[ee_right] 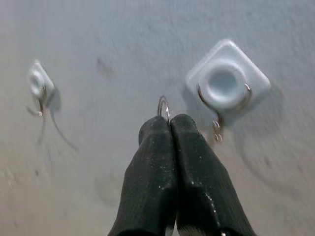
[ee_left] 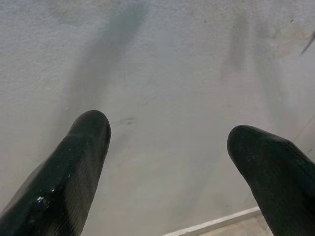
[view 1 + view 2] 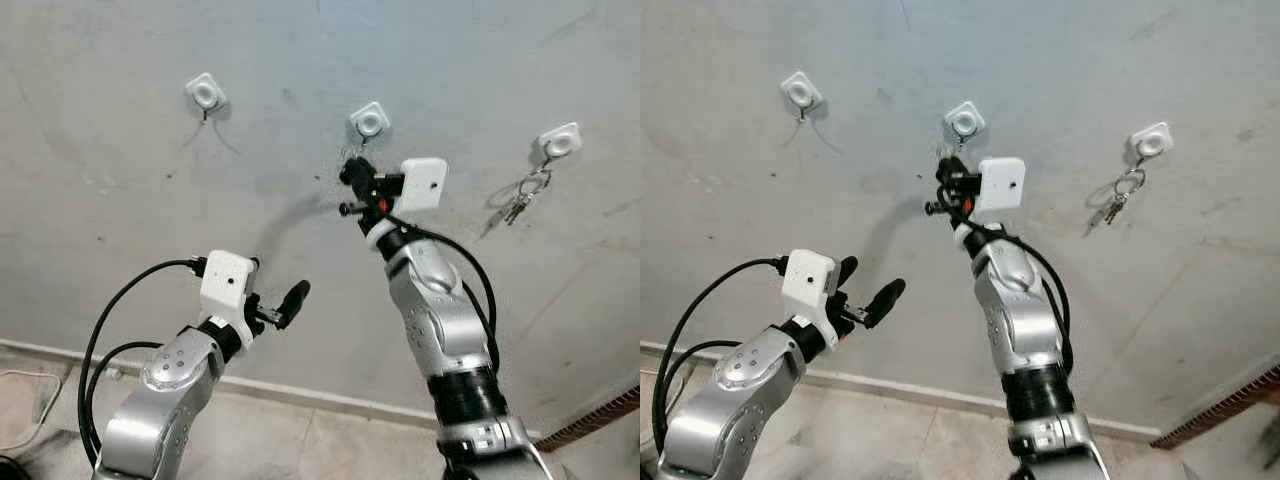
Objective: Hang keys on a hook
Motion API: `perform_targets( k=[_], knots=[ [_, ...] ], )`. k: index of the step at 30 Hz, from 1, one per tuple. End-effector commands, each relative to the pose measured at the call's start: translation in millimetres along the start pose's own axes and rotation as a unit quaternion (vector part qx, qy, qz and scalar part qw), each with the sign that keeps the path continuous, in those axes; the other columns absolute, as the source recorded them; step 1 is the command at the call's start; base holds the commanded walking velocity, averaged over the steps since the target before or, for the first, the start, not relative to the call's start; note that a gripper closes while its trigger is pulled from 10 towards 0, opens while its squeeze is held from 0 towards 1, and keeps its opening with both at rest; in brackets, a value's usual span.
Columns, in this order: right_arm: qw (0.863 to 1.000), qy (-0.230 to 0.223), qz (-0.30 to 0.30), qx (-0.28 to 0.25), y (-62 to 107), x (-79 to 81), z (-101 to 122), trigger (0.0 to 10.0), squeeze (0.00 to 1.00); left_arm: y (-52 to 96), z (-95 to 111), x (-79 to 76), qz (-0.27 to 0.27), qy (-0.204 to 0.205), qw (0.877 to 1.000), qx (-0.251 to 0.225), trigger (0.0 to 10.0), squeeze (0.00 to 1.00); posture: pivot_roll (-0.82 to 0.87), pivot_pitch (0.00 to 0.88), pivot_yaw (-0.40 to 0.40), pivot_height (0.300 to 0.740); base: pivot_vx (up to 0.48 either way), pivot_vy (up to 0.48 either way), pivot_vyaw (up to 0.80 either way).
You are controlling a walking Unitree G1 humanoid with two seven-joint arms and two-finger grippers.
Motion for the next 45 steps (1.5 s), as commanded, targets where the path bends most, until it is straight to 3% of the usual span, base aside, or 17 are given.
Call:
perform_targets(
  k=[1,18,26,41,45],
  knots=[
    [1.000,-0.005,-0.022,-0.004,-2.9,-7.4,0,10.0,0.00,2.5,5,-3.3,-0.006,-0.003,1.000,-0.005,10.0,0.00,0.32,0.000,-0.062,0.740,0.000,0.000,0.00],
    [0.998,-0.009,-0.062,0.012,0.0,-24.8,-15,10.0,0.00,1.2,10,-8.2,-0.020,0.004,1.000,-0.006,10.0,0.00,0.31,0.000,-0.057,0.740,0.000,0.000,0.00],
    [0.998,-0.007,-0.063,0.024,2.9,-25.0,-23,10.0,0.00,-5.1,27,-22.6,-0.059,-0.014,0.998,-0.021,10.0,0.00,0.31,0.000,-0.057,0.740,0.000,0.000,0.00],
    [0.998,-0.002,-0.055,0.038,4.0,-20.9,-30,10.0,0.00,-9.3,41,-26.7,-0.066,-0.018,0.997,-0.035,10.0,0.00,0.31,0.000,-0.054,0.740,0.000,0.000,0.00],
    [0.998,0.001,-0.049,0.044,4.9,-18.4,-34,10.0,0.00,-13.1,49,-29.9,-0.076,-0.038,0.996,-0.038,10.0,0.00,0.31,0.000,-0.052,0.740,0.000,0.000,0.00]
  ],
)
Point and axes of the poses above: a point about 5 cm out from each wrist's last joint towards the gripper, its own y axis pointing back from the gripper into the wrist, its own z axis along the axis of the wrist's last joint, x = y × z, the point moved 2 cm from there along -y, pointing out of the wrist towards the gripper, and after that the axes turned 14 degrees about y, right-handed, at the moved point
